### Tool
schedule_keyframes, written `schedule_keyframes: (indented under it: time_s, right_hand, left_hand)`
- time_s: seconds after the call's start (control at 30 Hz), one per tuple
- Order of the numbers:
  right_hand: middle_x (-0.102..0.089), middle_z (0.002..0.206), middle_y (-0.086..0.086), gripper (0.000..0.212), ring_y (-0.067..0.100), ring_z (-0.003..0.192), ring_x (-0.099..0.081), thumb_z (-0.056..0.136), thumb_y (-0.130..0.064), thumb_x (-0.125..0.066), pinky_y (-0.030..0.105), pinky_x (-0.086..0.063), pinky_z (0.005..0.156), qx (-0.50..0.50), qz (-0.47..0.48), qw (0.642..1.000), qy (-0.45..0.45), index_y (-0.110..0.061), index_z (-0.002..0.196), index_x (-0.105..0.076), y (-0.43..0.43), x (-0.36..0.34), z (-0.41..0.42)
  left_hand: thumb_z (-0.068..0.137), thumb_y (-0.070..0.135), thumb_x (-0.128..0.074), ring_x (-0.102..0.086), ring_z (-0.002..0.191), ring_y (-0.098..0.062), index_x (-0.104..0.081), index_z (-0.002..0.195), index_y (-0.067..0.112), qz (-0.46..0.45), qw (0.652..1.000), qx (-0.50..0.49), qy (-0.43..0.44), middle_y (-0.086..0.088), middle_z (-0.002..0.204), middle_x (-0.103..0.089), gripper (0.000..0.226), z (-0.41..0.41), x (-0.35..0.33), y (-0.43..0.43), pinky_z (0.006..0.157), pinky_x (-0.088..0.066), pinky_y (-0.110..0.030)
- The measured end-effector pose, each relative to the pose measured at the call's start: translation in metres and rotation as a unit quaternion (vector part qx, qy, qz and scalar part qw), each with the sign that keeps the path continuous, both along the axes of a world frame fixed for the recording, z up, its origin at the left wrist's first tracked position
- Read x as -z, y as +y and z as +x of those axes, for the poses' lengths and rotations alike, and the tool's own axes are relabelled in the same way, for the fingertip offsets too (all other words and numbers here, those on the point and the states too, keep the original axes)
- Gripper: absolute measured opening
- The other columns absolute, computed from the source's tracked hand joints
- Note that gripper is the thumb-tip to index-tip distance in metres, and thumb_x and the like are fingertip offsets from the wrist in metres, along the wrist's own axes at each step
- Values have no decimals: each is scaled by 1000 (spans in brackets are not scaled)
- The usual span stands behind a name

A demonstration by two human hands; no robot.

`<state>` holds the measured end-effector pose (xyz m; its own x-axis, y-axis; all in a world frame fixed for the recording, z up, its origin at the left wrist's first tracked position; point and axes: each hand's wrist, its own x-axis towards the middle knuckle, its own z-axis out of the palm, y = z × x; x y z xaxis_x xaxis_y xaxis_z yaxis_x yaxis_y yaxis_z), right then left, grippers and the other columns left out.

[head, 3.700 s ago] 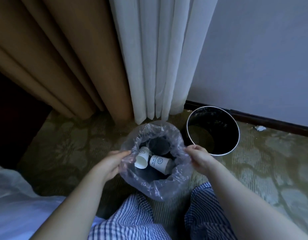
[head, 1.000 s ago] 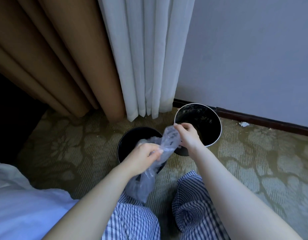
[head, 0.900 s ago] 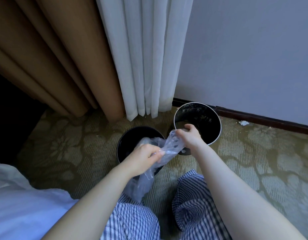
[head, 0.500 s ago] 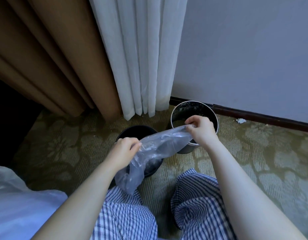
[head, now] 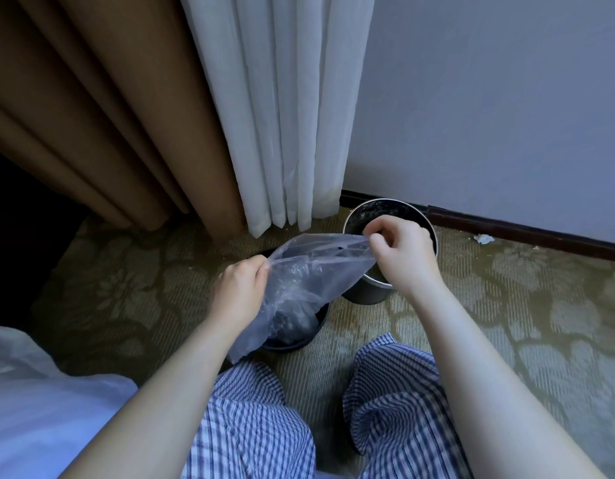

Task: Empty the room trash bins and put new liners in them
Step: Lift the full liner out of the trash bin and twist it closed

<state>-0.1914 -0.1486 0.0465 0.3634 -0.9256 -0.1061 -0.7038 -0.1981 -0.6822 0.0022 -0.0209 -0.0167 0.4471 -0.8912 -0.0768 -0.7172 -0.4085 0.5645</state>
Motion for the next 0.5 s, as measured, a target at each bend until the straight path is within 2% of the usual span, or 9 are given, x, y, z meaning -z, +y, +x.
schedule_keyframes:
  time_s: [0.07, 0.13, 0.23, 0.27, 0.3, 0.33, 0.37, 0.4, 0.5]
  right_hand:
    - [-62, 84, -1, 19, 22, 84, -54, 80, -20, -52, 33, -43, 73, -68, -78, 994, 43, -16, 92, -66, 5, 5, 8]
    - [-59, 106, 3, 44, 26, 105, -49, 74, -32, -53, 37, -39, 87, -178, -149, 969, 86, -15, 113, -63, 11, 14, 16]
    - [-52, 134, 7, 78, 29, 130, -42, 60, -34, -75, 46, -30, 106, -304, -177, 924, 150, -15, 132, -52, 24, 33, 32]
    - [-55, 132, 9, 78, 29, 129, -46, 55, -32, -80, 48, -32, 106, -326, -186, 911, 173, -14, 128, -56, 29, 40, 37]
    - [-62, 122, 9, 67, 29, 121, -54, 53, -28, -81, 51, -37, 103, -335, -205, 903, 176, -13, 115, -64, 33, 47, 42]
    - [-68, 105, 7, 44, 29, 108, -62, 56, -24, -77, 52, -42, 98, -332, -236, 899, 163, -13, 97, -69, 35, 51, 44]
    - [-68, 87, 6, 19, 29, 92, -66, 64, -20, -69, 51, -46, 93, -324, -248, 901, 144, -13, 81, -67, 36, 52, 47]
    - [-65, 75, 5, 4, 30, 80, -66, 73, -17, -60, 47, -47, 87, -320, -229, 910, 127, -13, 72, -60, 34, 50, 47]
    - [-56, 67, 7, 23, 32, 71, -57, 93, -20, -49, 38, -37, 66, -318, -62, 938, 121, -18, 71, -42, 28, 47, 43]
  left_hand:
    - [98, 20, -43, -58, 74, -27, -59, 84, 6, -4, 1000, 27, 6, -7, 78, -61, 25, -2, 0, -1, 66, -48, -45]
    - [97, 19, -44, -58, 80, -27, -61, 89, 7, -8, 998, 63, -8, -6, 85, -62, 22, -5, -1, -2, 69, -48, -44]
    - [95, 13, -49, -58, 82, -31, -61, 88, 7, -28, 992, 118, -46, -10, 83, -62, 15, -9, -4, -2, 65, -45, -39]
    - [94, 13, -51, -58, 81, -33, -60, 86, 6, -33, 989, 131, -55, -10, 81, -61, 14, -10, -5, -2, 65, -43, -38]
    - [94, 13, -51, -57, 81, -33, -60, 86, 6, -34, 988, 139, -61, -10, 80, -61, 14, -10, -5, -2, 65, -42, -38]
    - [95, 14, -50, -57, 81, -32, -61, 87, 7, -33, 987, 142, -62, -10, 81, -61, 15, -10, -5, -3, 66, -42, -37]
    - [95, 14, -49, -56, 82, -30, -62, 89, 7, -30, 988, 139, -58, -9, 82, -61, 16, -9, -5, -3, 67, -42, -38]
    - [96, 14, -48, -56, 82, -29, -62, 89, 7, -29, 990, 130, -51, -8, 83, -61, 17, -8, -5, -2, 68, -43, -38]
    - [95, 16, -50, -57, 77, -27, -60, 84, 8, -35, 996, 82, -21, -4, 76, -61, 17, -3, -4, -2, 64, -43, -37]
